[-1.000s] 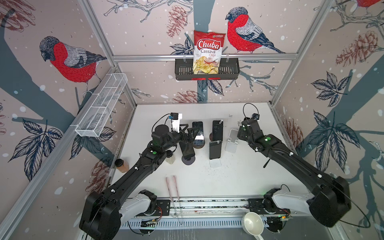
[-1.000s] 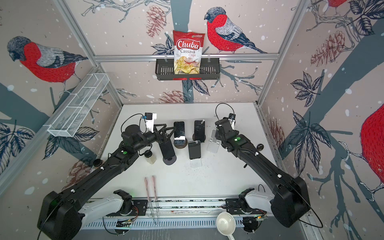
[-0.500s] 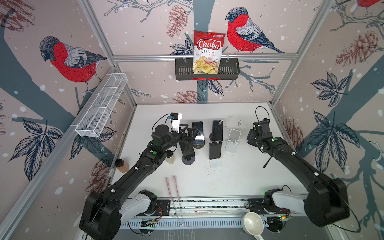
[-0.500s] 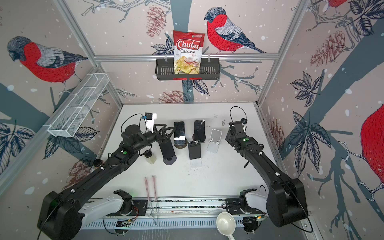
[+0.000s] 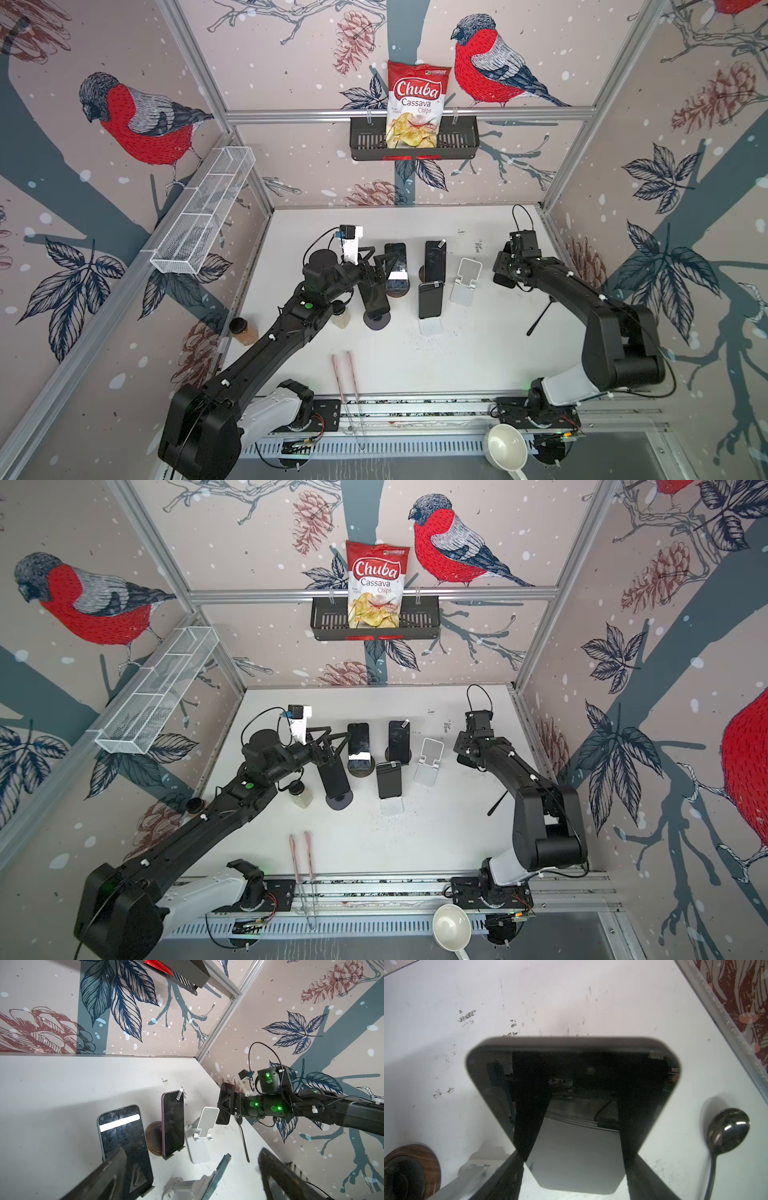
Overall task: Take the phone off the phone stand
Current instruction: 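Lift the black phone off its stand and carry it toward the right arm's side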
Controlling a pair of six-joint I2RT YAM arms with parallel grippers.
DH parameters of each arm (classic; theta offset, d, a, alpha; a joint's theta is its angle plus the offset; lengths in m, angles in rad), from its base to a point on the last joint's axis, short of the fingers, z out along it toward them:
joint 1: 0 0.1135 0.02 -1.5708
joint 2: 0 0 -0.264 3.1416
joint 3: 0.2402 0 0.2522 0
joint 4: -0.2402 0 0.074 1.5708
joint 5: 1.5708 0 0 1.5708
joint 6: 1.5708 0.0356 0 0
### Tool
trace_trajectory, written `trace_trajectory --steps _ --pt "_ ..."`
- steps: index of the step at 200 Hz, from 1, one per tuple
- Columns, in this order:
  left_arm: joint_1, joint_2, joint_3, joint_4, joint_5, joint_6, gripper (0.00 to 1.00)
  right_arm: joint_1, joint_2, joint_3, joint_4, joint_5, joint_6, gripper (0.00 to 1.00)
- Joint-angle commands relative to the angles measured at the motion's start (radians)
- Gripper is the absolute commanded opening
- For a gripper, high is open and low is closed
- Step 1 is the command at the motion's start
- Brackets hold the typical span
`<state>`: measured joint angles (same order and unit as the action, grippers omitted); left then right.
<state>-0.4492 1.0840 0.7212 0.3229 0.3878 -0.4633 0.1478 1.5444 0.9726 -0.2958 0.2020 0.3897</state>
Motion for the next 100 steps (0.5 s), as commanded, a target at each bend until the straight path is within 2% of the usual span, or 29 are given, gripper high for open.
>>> trace_trajectory --steps 1,100 --pt "0.0 0.001 0.017 -0.006 -0.021 0.022 0.98 -0.005 0.039 0.018 0.057 -0.03 -0.041 0.61" --pt "0.0 0.01 0.038 -0.031 -0.038 0.024 0.98 -0.033 0.219 0.126 0.067 -0.091 -0.087 0.62"
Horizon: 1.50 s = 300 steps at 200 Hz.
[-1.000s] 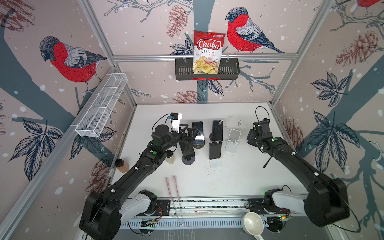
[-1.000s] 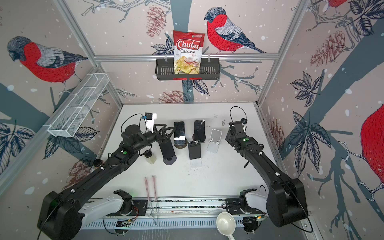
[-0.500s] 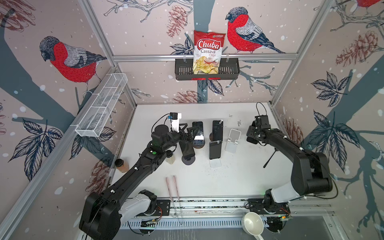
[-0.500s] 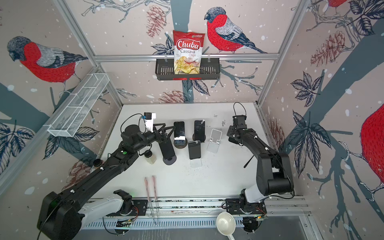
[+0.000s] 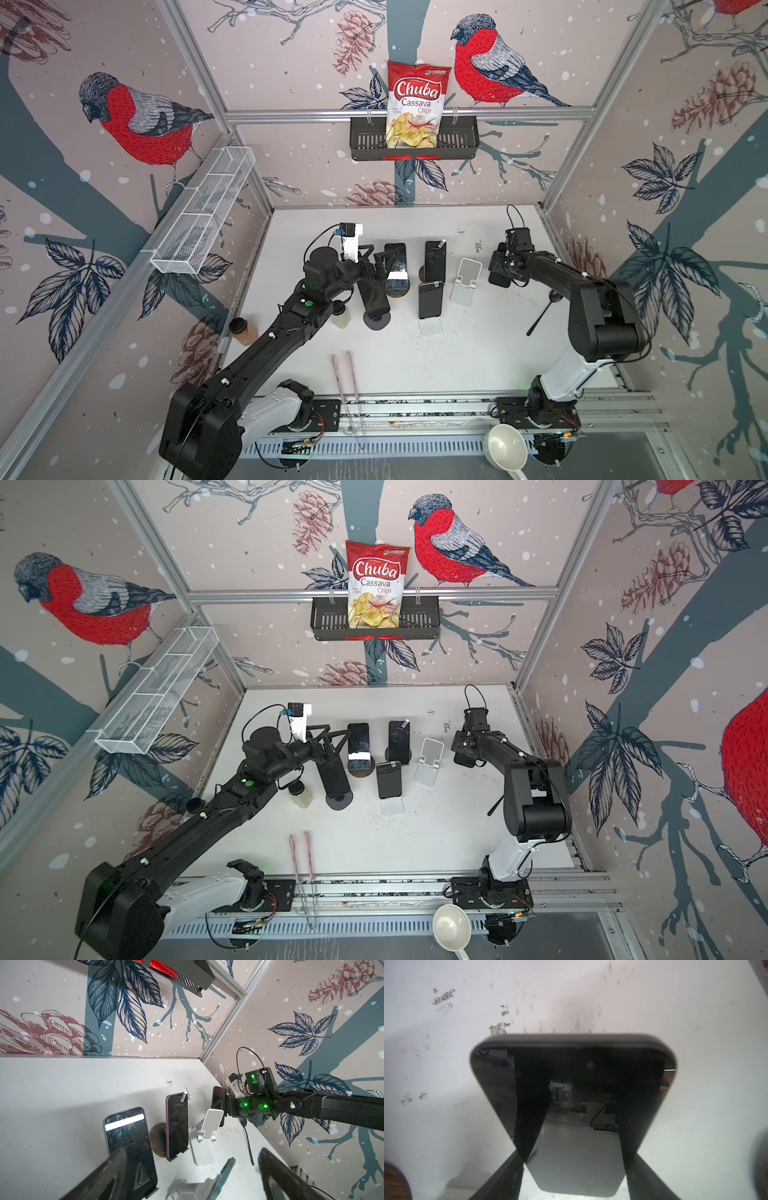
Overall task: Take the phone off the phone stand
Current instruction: 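Lift the black phone off its stand and carry it toward the right arm's side, then lower the black phone flat onto the table and open the right gripper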
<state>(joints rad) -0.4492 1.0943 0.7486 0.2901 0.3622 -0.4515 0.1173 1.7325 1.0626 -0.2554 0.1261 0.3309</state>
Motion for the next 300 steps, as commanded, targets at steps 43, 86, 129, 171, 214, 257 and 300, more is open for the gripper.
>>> trace_trajectory --steps 43,86,129,171,214,257,300 --pt "0.0 -0.003 0.012 -0.006 -0.021 0.016 0.98 -0.002 0.108 0.097 0.025 -0.043 -0.035 0.62" --pt "0.0 -0.002 0.014 -0.014 -0.028 0.022 0.98 -0.002 0.179 0.147 0.017 -0.069 -0.044 0.62" --pt "0.0 -0.001 0.009 -0.011 -0.03 0.024 0.98 -0.002 0.227 0.183 -0.001 -0.072 -0.063 0.62" --pt "0.0 -0.003 0.003 -0.008 -0.038 0.024 0.98 -0.001 0.251 0.202 -0.004 -0.067 -0.075 0.61" --pt "0.0 -0.004 -0.003 -0.004 -0.045 0.024 0.98 0.001 0.28 0.231 -0.023 -0.029 -0.112 0.61" --pt "0.0 -0.006 -0.008 -0.001 -0.042 0.026 0.98 0.004 0.323 0.29 -0.065 -0.024 -0.203 0.67" --pt "0.0 -0.022 -0.022 0.006 -0.045 0.024 0.98 0.012 0.378 0.345 -0.12 -0.047 -0.289 0.72"
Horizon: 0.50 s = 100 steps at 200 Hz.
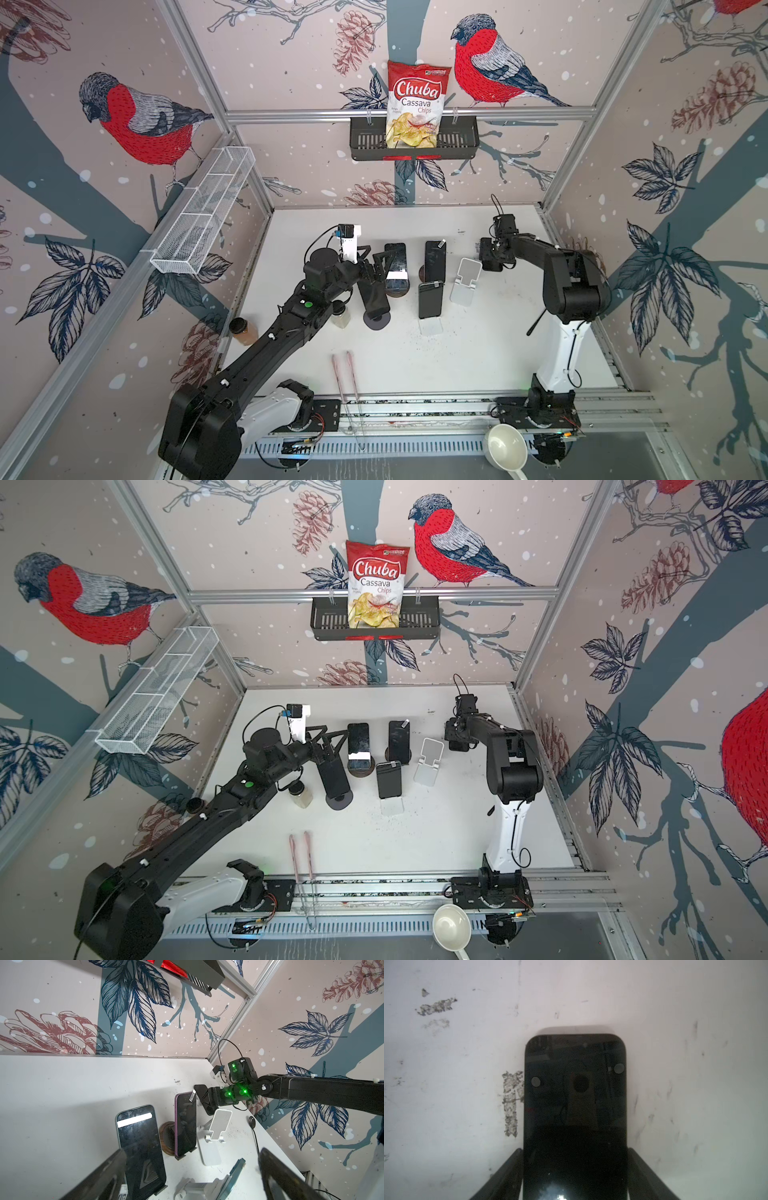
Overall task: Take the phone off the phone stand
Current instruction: 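Lower the black phone flat onto the table and open the right gripper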
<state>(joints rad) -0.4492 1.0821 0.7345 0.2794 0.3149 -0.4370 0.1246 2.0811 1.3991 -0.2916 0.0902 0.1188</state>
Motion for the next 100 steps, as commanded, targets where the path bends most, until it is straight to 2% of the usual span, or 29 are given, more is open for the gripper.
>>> trace_trajectory --steps 1,16,100 --pt "0.0 -0.01 -0.009 0.017 0.001 0.009 0.98 0.004 0.029 0.009 -0.085 -0.013 -0.078 0.72" --pt "0.0 -0.011 -0.011 0.02 0.002 0.006 0.98 0.007 0.044 0.014 -0.086 -0.032 -0.091 0.75" --pt "0.0 -0.023 -0.018 0.025 -0.002 0.0 0.98 0.017 0.056 0.011 -0.073 0.035 -0.058 0.86"
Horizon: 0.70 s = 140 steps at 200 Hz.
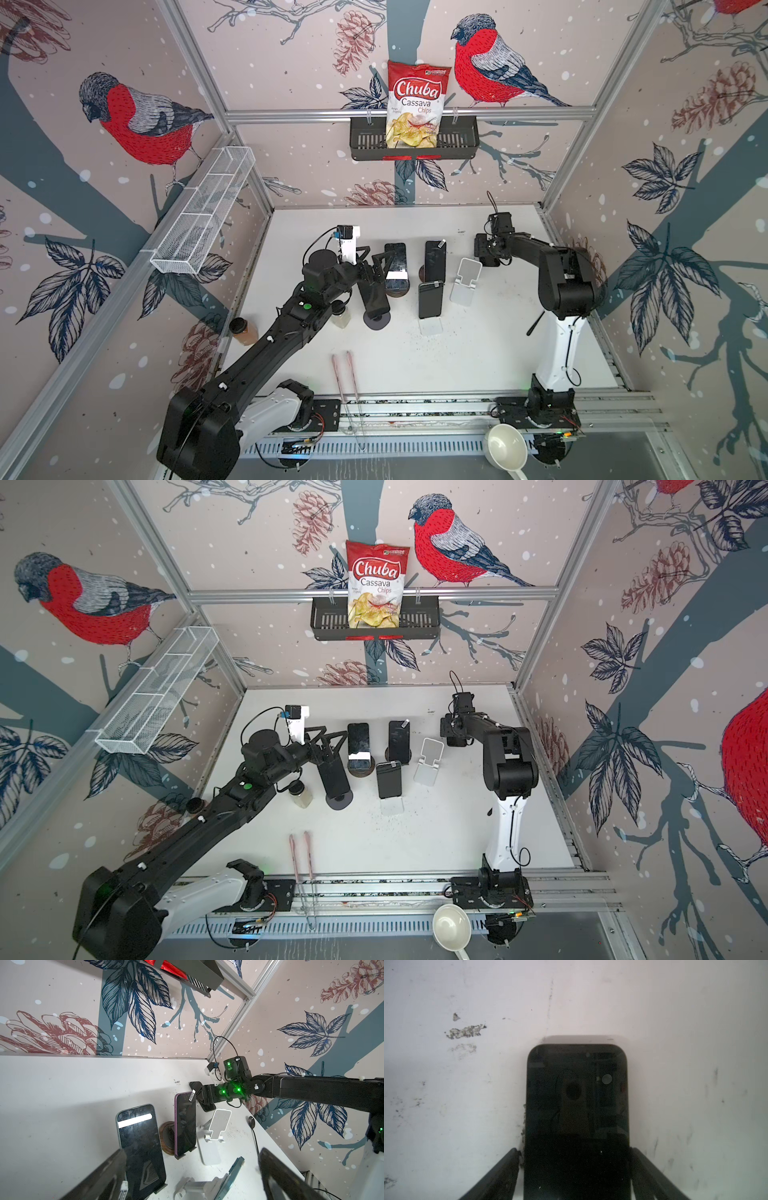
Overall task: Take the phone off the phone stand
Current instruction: 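Lower the black phone flat onto the table and open the right gripper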
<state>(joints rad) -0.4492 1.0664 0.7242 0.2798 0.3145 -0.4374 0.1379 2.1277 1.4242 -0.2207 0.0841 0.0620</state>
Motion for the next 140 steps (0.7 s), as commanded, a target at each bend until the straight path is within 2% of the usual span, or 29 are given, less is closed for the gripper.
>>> trace_trajectory --steps 1,73,140 --pt "0.0 -0.008 -0.008 0.024 -0.001 0.0 0.98 0.003 0.009 -0.015 -0.144 0.041 -0.001 0.86" --pt "0.0 -0.024 -0.012 0.016 -0.002 0.0 0.98 -0.006 -0.069 -0.004 -0.139 0.035 0.063 0.92" --pt "0.0 -0.033 -0.014 0.01 -0.004 -0.004 0.98 -0.029 -0.22 -0.103 -0.101 0.092 0.166 0.95"
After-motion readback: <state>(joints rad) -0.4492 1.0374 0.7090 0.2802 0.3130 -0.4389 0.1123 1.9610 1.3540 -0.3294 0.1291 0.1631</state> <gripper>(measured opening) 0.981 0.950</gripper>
